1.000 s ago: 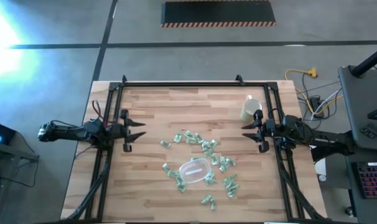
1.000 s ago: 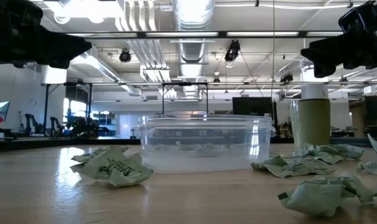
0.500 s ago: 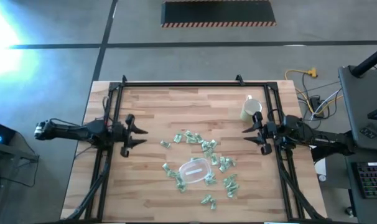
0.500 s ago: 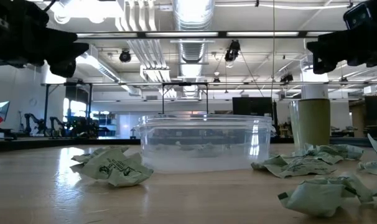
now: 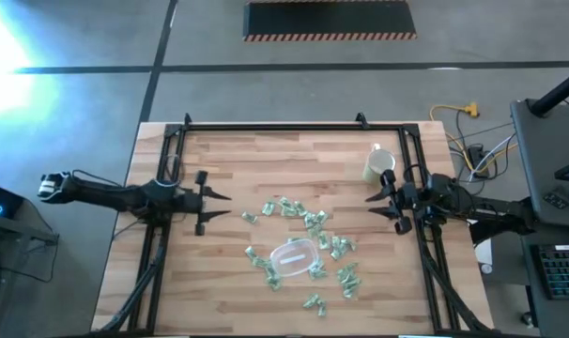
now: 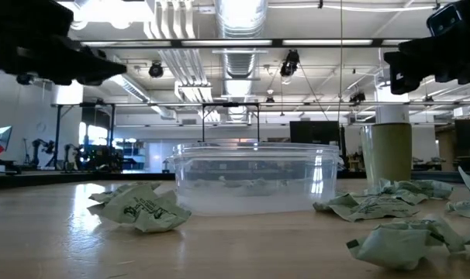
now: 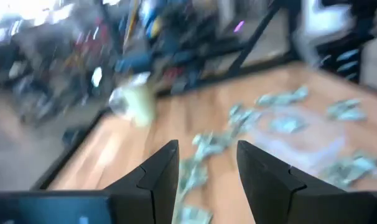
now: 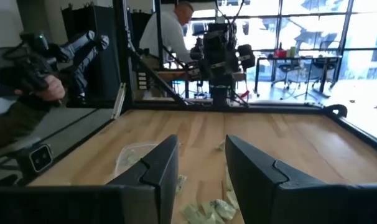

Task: Pick and place items into bin
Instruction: Put the Stevia packet into the transparent bin

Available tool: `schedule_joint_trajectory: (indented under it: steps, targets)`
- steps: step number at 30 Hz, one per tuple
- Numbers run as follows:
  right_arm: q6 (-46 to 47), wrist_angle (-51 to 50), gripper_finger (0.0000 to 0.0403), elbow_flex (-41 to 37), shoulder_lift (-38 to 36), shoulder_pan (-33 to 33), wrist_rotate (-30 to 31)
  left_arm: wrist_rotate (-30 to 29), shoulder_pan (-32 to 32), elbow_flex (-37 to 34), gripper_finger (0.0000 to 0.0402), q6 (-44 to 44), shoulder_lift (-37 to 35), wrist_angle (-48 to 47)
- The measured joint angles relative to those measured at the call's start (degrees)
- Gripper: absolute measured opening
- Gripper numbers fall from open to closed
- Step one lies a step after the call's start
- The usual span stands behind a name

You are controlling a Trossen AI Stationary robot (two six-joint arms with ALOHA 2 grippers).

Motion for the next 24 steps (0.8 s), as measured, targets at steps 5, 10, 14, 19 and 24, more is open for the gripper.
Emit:
schedule_joint_trajectory:
  steps: [5, 10, 14, 19, 24]
  targets:
    - [1.7, 0.1, 0.0123, 0.0, 0.2, 0.0, -0.5, -4.6, 0.0, 5.4, 0.0146, -3.6, 11.4, -2.9]
    - [-1.0, 0.5, 0.0123, 0.0, 0.2, 0.0, -0.5, -4.6, 0.0, 11.5, 0.0146, -4.5, 22.9, -4.5]
    - [-1.0, 0.9, 0.0123, 0.0, 0.4, 0.0, -0.5, -4.6, 0.0, 15.0, 0.0146, -5.1, 32.2, -7.3]
    - [-0.2, 0.7, 0.0123, 0.0, 0.4, 0.0, -0.5, -4.7, 0.0, 17.7, 0.0146, -2.3, 40.6, -7.1]
    - [0.3, 0.4, 0.0123, 0.0, 0.3, 0.0, -0.5, -4.8, 0.0, 19.3, 0.0146, -2.6, 45.3, -7.8]
